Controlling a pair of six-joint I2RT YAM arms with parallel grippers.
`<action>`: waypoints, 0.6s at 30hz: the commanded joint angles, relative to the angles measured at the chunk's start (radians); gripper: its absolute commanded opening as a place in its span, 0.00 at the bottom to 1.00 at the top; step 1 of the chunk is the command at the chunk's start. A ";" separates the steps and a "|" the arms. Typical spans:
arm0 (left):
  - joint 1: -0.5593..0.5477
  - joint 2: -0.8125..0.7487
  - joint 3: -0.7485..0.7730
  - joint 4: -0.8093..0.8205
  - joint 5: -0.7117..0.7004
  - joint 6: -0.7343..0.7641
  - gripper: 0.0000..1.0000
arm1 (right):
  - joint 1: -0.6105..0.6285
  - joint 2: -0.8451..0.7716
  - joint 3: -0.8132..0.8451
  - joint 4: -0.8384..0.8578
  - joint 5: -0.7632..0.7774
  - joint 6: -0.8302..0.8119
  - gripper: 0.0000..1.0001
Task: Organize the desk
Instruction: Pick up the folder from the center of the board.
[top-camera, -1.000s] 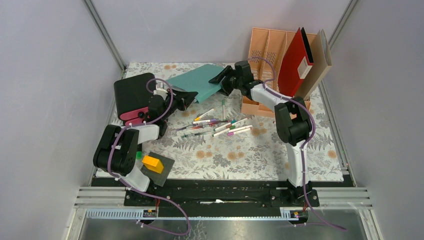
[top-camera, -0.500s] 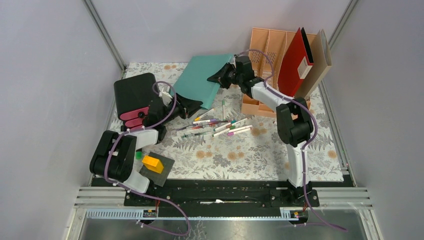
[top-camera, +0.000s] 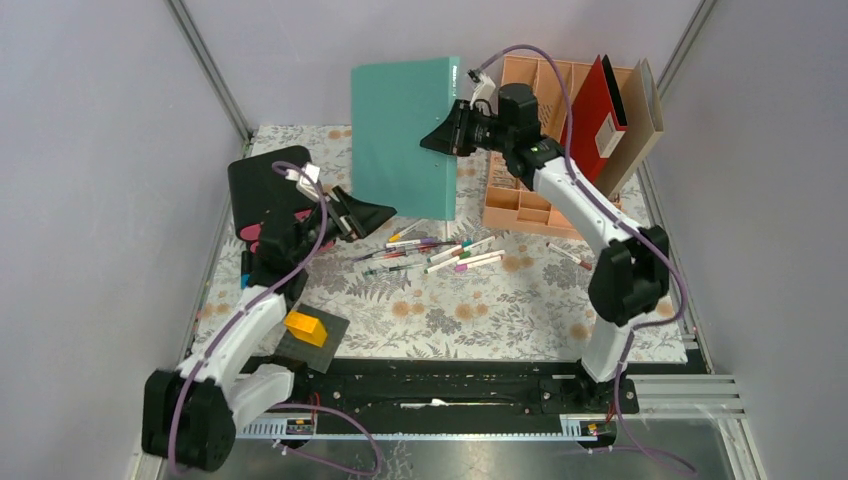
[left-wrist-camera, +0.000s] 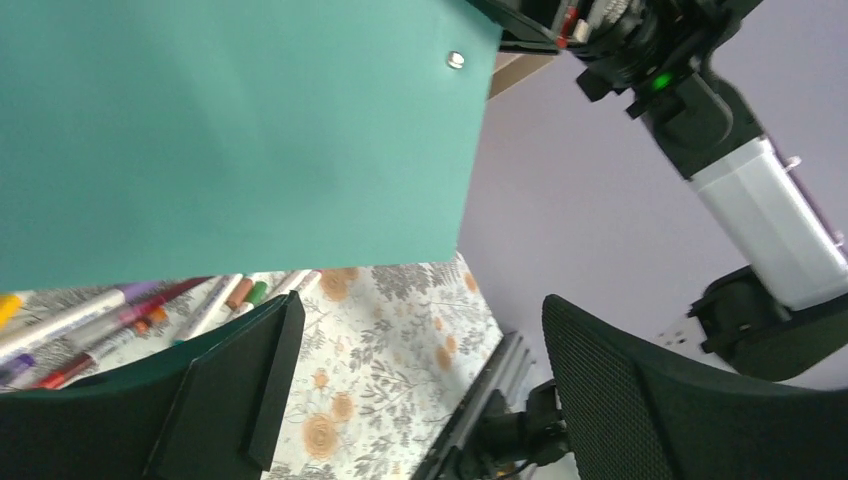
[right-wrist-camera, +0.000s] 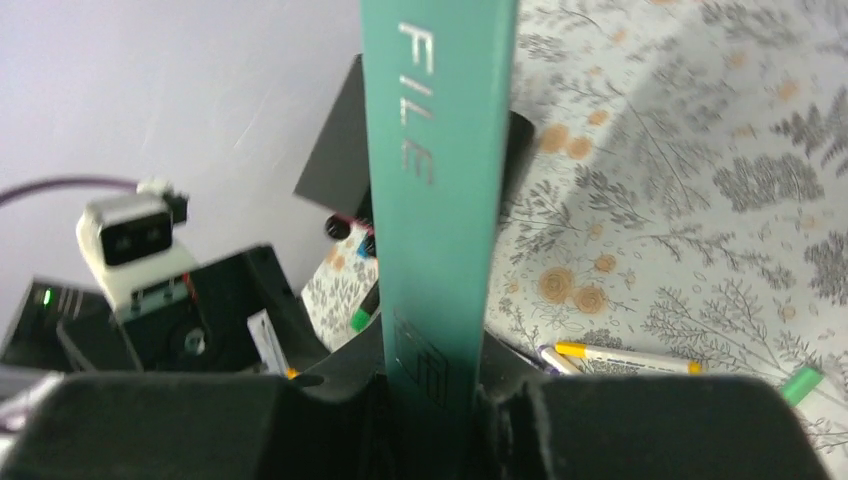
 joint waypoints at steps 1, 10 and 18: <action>0.006 -0.149 0.016 -0.135 -0.048 0.213 0.97 | 0.002 -0.215 -0.052 0.010 -0.210 -0.245 0.00; 0.007 -0.400 -0.122 0.020 0.008 0.237 0.99 | -0.050 -0.508 -0.265 -0.121 -0.516 -0.504 0.00; 0.006 -0.383 -0.332 0.689 0.215 0.008 0.99 | -0.132 -0.677 -0.449 -0.124 -0.782 -0.541 0.00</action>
